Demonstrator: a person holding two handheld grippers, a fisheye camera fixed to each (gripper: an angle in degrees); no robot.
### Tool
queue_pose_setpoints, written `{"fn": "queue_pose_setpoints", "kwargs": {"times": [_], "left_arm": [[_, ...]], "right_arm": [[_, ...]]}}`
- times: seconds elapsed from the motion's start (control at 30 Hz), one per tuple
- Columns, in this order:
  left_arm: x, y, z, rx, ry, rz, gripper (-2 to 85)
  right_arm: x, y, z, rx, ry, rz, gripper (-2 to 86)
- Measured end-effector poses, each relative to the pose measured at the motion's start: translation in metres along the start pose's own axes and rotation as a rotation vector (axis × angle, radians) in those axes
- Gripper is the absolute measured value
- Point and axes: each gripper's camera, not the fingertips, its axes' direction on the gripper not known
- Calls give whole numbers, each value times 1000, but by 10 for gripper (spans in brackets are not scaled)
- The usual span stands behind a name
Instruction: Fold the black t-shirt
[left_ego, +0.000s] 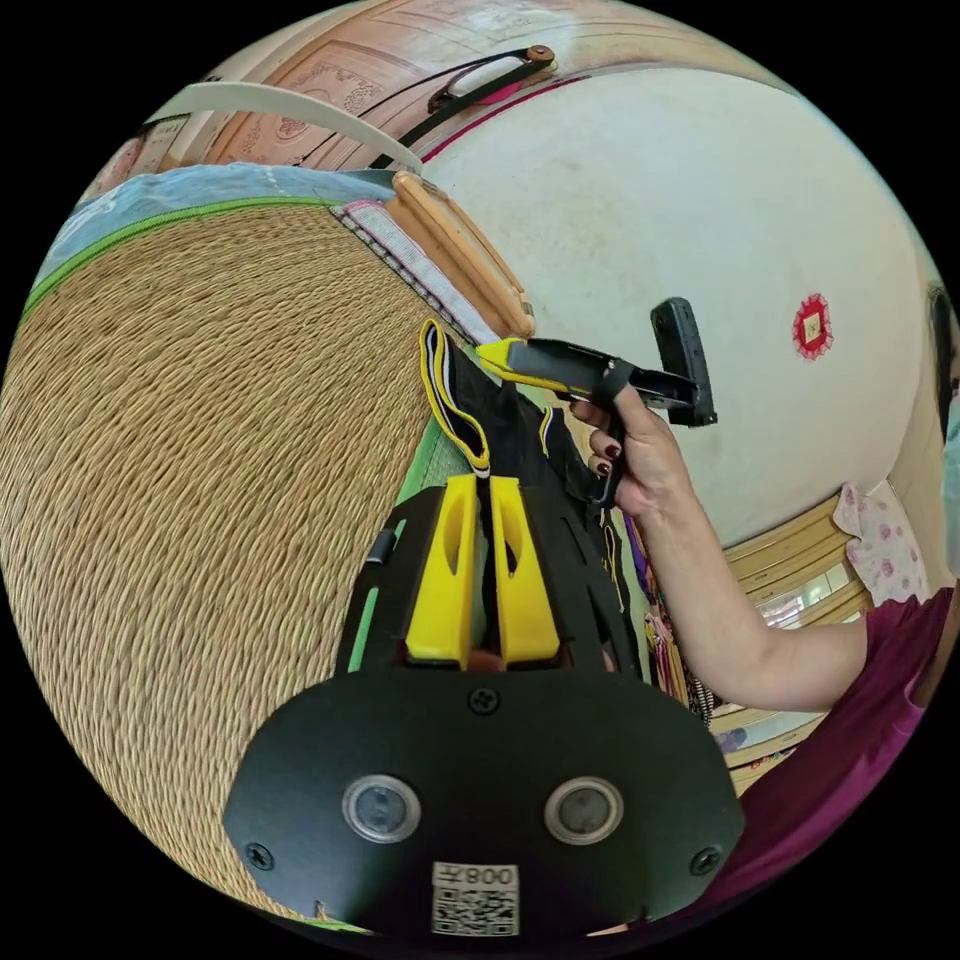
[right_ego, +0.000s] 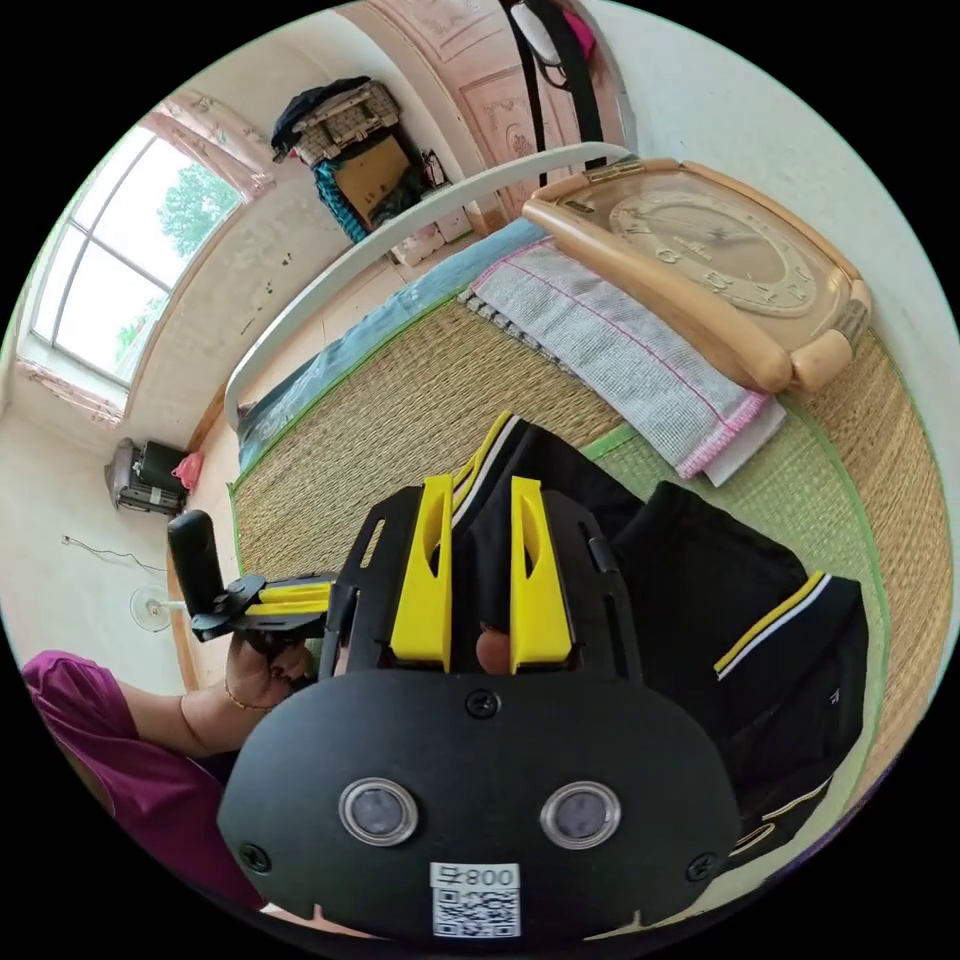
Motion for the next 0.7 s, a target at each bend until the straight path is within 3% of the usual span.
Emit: {"fn": "queue_pose_setpoints", "kwargs": {"times": [0.53, 0.7], "left_arm": [[55, -21, -26, -33, -28, 217, 23], [62, -21, -30, -37, -10, 236, 24]], "right_arm": [[-57, -57, 33, -117, 303, -55, 73], [-35, -51, 13, -79, 190, -32, 43]]}}
